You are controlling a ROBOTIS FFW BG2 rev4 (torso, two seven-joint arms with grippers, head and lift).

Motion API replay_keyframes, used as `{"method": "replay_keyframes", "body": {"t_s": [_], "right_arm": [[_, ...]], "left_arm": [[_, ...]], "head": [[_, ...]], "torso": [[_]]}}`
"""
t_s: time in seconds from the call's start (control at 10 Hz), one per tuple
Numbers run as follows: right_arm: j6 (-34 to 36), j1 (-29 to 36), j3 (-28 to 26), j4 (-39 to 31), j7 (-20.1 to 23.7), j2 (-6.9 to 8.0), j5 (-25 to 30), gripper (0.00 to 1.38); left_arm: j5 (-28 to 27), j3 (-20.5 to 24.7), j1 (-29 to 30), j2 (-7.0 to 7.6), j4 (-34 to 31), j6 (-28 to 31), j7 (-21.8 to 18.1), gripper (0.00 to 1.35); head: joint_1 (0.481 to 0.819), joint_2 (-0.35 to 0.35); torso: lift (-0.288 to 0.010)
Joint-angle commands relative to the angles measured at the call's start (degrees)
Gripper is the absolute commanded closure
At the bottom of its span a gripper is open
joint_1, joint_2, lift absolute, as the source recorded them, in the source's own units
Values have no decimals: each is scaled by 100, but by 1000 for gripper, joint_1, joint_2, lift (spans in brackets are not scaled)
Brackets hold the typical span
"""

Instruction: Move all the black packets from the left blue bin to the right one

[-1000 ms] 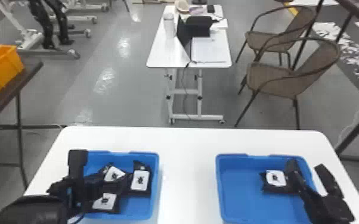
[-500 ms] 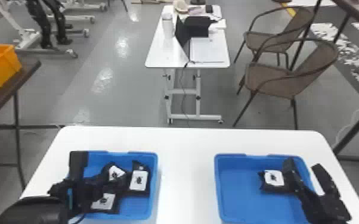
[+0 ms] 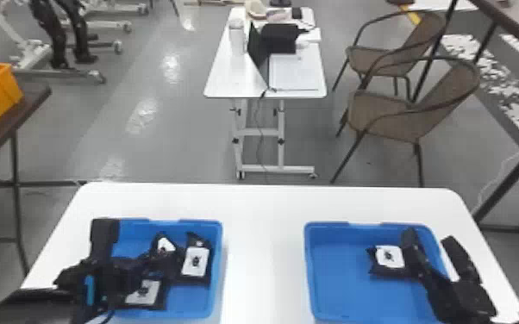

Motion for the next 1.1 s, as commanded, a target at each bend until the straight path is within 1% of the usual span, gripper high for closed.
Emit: {"method": "replay_keyframes", "body": {"t_s": [0.0, 0.2, 0.4, 0.5, 0.6, 0.7, 0.8, 0.9, 1.0], "right_arm": [[0, 6, 0, 9, 0, 5, -30, 116], [0, -3, 18, 18, 9, 5, -48, 116], [0, -38, 53, 18, 44, 5, -48, 116], [0, -47, 70, -9, 53, 5, -39, 116], [0, -90, 97, -26, 62, 5, -13, 113], [27, -196, 106, -35, 167, 5, 102, 116], [211, -363, 106, -70, 317, 5, 313, 116], [211, -512, 106, -52, 369, 5, 524, 116], [229, -671, 106, 9, 422, 5, 576, 116]], "left_arm": [[38, 124, 300, -11, -546, 183, -136, 1208], [47, 186, 476, -2, -862, 218, -461, 1208], [434, 177, 766, -64, -1785, 113, -725, 1208], [671, 10, 678, -73, -2022, -63, -953, 1208], [891, -289, 423, -64, -2066, -169, -1200, 1208], [908, -649, 71, -64, -2075, -90, -1472, 1208], [935, -974, -263, -73, -1996, -10, -1665, 1208], [1040, -1317, -579, -90, -1820, -2, -1762, 1208], [1102, -1563, -790, -134, -1671, 16, -1815, 1208]], "head": [[695, 34], [695, 22], [695, 8], [695, -1], [695, -28], [695, -67], [695, -106], [695, -133], [695, -145]], "torso": [[0], [0], [0], [0], [0], [0], [0], [0], [0]]}}
